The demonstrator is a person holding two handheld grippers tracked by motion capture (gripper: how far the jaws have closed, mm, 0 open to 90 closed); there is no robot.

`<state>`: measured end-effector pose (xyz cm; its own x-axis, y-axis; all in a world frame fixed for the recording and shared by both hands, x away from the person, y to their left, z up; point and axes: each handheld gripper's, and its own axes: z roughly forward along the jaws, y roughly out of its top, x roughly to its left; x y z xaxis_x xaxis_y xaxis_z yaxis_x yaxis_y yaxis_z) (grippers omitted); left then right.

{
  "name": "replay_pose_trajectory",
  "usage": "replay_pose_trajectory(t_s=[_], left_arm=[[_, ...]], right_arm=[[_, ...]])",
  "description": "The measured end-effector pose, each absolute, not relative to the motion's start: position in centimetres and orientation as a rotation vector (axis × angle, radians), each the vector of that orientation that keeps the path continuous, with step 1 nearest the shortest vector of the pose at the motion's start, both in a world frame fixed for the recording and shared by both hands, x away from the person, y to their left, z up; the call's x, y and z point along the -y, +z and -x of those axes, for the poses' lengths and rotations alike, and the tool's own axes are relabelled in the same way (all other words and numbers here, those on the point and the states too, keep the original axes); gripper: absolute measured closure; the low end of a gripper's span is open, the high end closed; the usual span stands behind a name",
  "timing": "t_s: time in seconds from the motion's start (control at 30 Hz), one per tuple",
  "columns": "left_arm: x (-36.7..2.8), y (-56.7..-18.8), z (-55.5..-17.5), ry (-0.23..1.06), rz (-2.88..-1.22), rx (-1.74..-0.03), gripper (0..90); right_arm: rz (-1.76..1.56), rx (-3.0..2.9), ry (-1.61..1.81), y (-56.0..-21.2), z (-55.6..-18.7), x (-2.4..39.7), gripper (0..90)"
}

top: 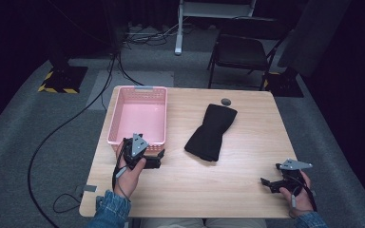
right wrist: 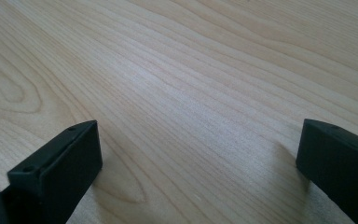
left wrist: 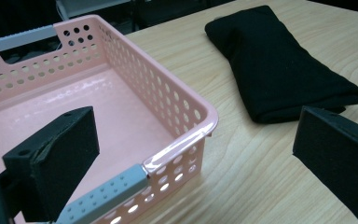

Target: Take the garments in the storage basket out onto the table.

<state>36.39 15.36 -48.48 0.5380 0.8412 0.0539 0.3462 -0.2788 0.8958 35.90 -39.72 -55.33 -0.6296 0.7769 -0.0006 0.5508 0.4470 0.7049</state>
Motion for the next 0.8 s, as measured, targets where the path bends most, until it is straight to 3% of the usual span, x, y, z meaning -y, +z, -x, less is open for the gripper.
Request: replay_pose_trajectory(t_s=[0.8], left_arm=[[-17.0,-50.9,-35.2,0.675,-1.879,-0.997,0.0]], right_arm=[[-1.136,-2.377,0.98,-55.3,-35.9,39.7,0.0]])
